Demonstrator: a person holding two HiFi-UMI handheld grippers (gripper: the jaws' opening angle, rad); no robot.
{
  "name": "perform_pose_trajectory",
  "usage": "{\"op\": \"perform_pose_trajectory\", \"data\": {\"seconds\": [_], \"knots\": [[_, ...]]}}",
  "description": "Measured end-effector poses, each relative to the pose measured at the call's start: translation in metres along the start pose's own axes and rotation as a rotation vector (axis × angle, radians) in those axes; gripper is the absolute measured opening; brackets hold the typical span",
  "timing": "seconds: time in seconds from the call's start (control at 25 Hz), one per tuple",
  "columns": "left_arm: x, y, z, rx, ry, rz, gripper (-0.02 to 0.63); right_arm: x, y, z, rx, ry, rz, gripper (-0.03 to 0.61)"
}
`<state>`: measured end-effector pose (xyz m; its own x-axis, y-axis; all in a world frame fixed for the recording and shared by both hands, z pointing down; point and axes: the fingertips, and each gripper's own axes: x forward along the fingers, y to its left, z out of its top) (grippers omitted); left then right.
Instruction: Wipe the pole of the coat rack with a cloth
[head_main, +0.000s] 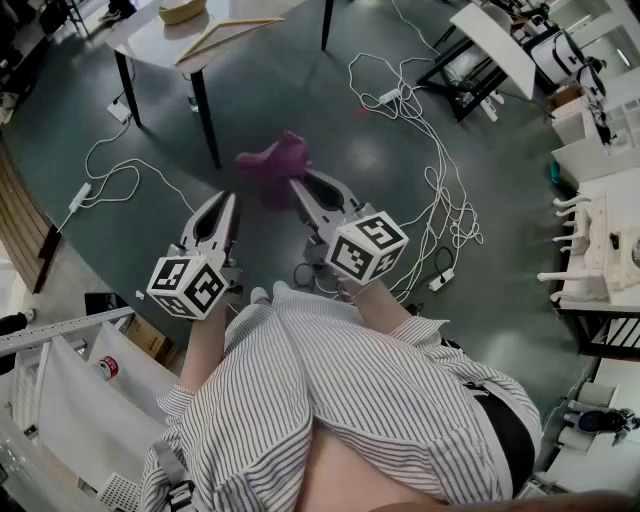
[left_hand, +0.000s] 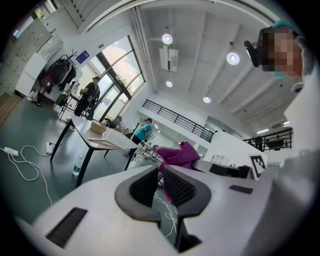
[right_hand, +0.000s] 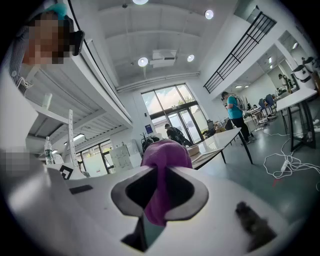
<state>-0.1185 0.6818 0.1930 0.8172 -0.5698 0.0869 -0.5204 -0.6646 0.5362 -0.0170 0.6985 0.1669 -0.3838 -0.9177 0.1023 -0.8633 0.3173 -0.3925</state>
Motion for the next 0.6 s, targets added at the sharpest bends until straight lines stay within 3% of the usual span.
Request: {"op": "perform_pose_trajectory", "data": {"seconds": [0.6], "knots": [[0.004,-0.008,-0.013,-0.017,0.027,-0.014,0.041,-0.005,-0.007,-0.007,0.021,0.032,-0.027,0.055]]}}
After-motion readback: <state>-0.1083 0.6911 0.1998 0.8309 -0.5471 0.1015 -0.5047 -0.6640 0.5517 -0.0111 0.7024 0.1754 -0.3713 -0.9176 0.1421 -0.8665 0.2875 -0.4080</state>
